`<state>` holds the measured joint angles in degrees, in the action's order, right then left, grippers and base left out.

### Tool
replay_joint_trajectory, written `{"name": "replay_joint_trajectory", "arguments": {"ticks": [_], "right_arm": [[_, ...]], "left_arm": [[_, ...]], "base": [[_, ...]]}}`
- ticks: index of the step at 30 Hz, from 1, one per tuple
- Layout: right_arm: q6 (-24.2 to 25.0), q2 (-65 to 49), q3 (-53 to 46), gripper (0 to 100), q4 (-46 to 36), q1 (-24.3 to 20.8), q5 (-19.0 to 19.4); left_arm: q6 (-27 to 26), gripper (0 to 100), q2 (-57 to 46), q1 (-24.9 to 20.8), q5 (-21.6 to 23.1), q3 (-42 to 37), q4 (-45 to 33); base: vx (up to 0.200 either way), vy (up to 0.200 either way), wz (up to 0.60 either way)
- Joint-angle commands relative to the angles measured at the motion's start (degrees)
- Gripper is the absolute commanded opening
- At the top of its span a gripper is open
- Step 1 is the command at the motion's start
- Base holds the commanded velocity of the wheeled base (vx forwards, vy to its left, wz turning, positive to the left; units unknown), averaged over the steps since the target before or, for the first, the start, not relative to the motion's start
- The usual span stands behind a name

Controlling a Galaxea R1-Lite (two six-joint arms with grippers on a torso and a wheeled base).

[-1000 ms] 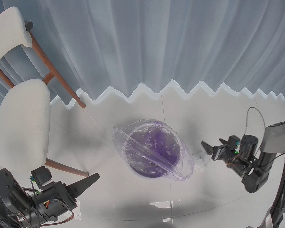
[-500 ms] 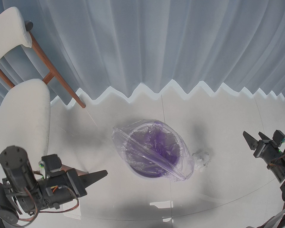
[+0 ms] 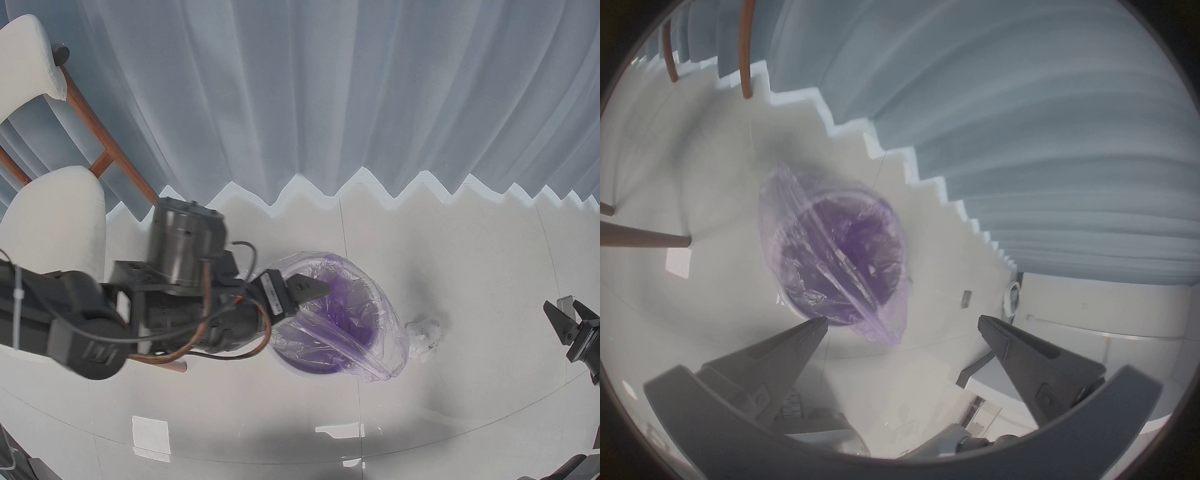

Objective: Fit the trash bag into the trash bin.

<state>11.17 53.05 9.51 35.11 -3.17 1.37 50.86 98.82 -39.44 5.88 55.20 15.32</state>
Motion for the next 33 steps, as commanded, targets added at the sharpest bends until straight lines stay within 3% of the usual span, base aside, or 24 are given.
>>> {"name": "replay_joint_trajectory", "arguments": {"ticks": [1,16,27,33], "right_arm": [[0.1,-4.7,6.1,100,-4.5,-0.6,0.5],[-0.1,1.5,10.0,100,-4.1,-0.7,2.6],[0.0,3.7,10.9,100,-3.8,-0.7,3.1],[0.0,5.3,12.0,100,-3.8,-0.7,3.1]], "left_arm": [[-0.4,100,16.7,-1.6,-0.4,8.6,-4.2],[-0.4,100,24.5,0.7,-0.5,13.1,-2.1],[0.0,100,31.2,4.1,-0.5,24.3,-2.6],[0.1,100,34.0,4.5,-1.0,25.5,-2.5]], "base": [[0.0,0.0,0.0],[0.0,0.0,0.0],[0.0,0.0,0.0],[0.0,0.0,0.0]]}}
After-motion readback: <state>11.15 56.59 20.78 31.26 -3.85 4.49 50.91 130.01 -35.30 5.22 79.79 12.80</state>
